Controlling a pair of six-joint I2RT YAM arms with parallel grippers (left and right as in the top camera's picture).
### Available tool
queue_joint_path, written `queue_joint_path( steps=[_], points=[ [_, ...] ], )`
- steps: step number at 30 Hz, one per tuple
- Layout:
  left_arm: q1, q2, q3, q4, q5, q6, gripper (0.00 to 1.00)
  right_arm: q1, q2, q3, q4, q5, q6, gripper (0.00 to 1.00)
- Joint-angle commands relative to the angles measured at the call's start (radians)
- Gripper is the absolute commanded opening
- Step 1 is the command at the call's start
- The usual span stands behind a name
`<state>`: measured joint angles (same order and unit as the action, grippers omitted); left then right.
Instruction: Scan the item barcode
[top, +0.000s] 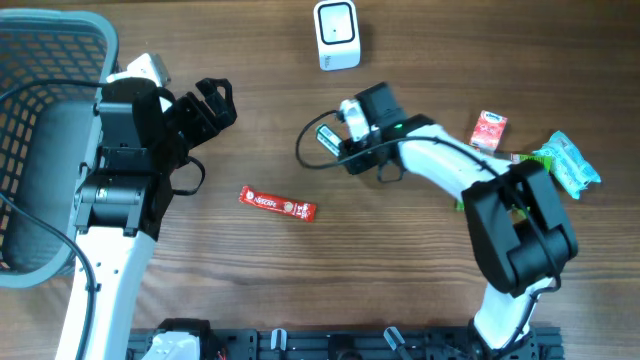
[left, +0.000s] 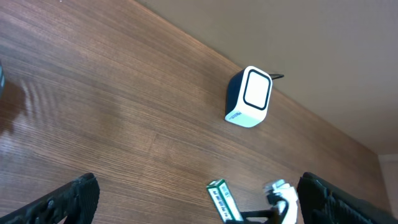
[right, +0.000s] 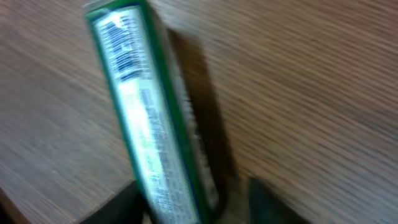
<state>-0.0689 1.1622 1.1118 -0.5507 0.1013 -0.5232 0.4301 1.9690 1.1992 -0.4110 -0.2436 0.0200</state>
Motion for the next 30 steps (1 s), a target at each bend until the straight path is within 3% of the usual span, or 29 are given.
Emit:
queue_joint_path(
  steps=[1, 5, 9, 13, 20, 21, 30],
  points=[
    [0.006, 0.003, 0.001, 0.003, -0.003, 0.023, 1.00, -0.033, 0.011, 0.003, -0.022, -0.066, 0.015, 0.58],
    [0.006, 0.003, 0.001, 0.003, -0.003, 0.022, 1.00, -0.049, 0.012, 0.003, -0.046, -0.065, 0.011, 0.59],
    [0.006, 0.003, 0.001, 0.003, -0.003, 0.022, 1.00, -0.049, 0.012, 0.003, -0.048, -0.065, 0.010, 0.49],
    [0.006, 0.003, 0.001, 0.003, -0.003, 0.022, 1.00, -0.049, 0.013, 0.003, -0.051, -0.065, 0.010, 0.48],
    [0.006, 0.003, 0.001, 0.003, -0.003, 0.022, 1.00, -0.049, 0.047, 0.003, -0.050, -0.065, 0.010, 0.16],
    [0.006, 0.003, 0.001, 0.003, -0.003, 0.022, 1.00, -0.049, 0.051, 0.003, -0.050, -0.065, 0.010, 0.05],
    [0.006, 0.003, 0.001, 0.003, -0.003, 0.022, 1.00, -0.045, 0.022, 0.003, -0.287, -0.112, -0.021, 0.05]
  ],
)
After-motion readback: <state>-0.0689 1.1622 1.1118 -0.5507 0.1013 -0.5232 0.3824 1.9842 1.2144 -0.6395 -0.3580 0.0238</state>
